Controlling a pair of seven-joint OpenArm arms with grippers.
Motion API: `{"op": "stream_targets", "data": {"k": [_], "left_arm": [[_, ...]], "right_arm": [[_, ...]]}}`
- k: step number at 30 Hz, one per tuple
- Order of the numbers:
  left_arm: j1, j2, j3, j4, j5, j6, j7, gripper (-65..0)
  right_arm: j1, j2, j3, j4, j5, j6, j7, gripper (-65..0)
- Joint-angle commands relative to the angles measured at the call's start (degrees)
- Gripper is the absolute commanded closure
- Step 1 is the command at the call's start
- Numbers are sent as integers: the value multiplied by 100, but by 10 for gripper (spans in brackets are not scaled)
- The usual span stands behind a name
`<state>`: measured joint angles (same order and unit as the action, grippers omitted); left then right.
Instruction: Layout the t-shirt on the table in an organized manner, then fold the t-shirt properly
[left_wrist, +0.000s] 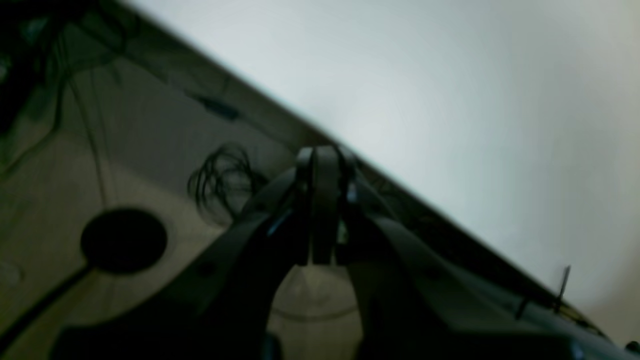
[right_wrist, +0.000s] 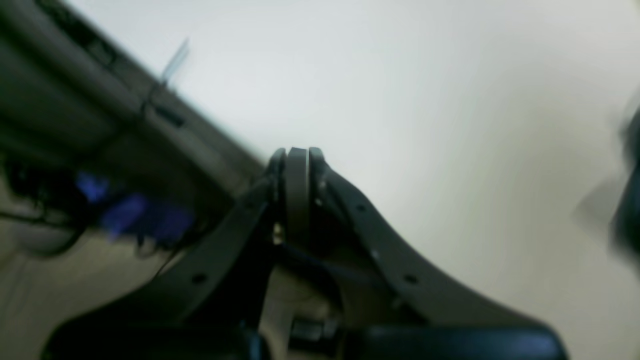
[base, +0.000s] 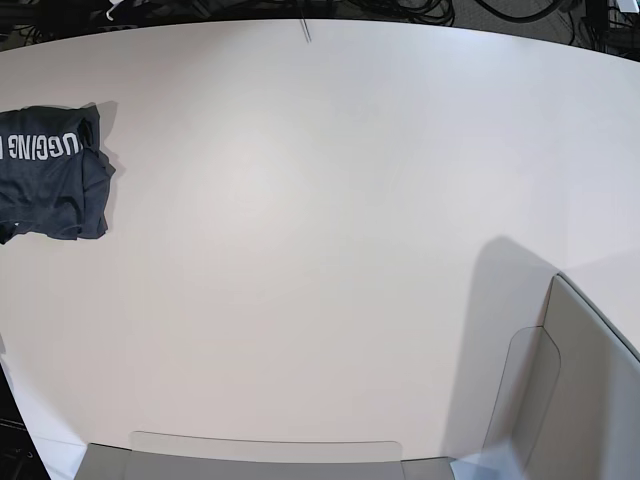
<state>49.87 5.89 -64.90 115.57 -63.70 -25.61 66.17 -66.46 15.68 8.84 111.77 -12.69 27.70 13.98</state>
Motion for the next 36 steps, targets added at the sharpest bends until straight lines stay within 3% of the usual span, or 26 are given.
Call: {"op": "stream_targets", "data": {"k": [1,5,8,13,16,20,28,36], "left_arm": [[125,-40,-99,-62,-43,-28,-107,0],[134,-31,-63,-687,247,-28,-134,0],[125,13,68,-1328,476,-28,-239,0],[-15,57,868,-2506,906,-20,-608,0],[-384,31,1396,-3429,1381,-20,-978,0],[-1132,-303,2143,-4801,2128,-20,-1567,0],[-2512,-743,3708,-7535,3544,-20,-3949,0],[-3294,-892,5537,-9311,4827,-20,-6499,0]], "right_arm": [[-181,80,17,-51,51,12,101,0],[-321,124,-361,-807,34,12,-13,0],[-207,115,-607,-1537,42,3,-593,0],[479,-25,-871,-2944,69,3,-1358,0],[1041,-254,-889,-4007,69,3,-1499,0],[1920,-518,-862,-5388,130,3,-1490,0],[4065,-518,-897,-8377,1871,-6,-1850,0],[5788,-861,-862,-9836,2214,-76,-1833,0]]}}
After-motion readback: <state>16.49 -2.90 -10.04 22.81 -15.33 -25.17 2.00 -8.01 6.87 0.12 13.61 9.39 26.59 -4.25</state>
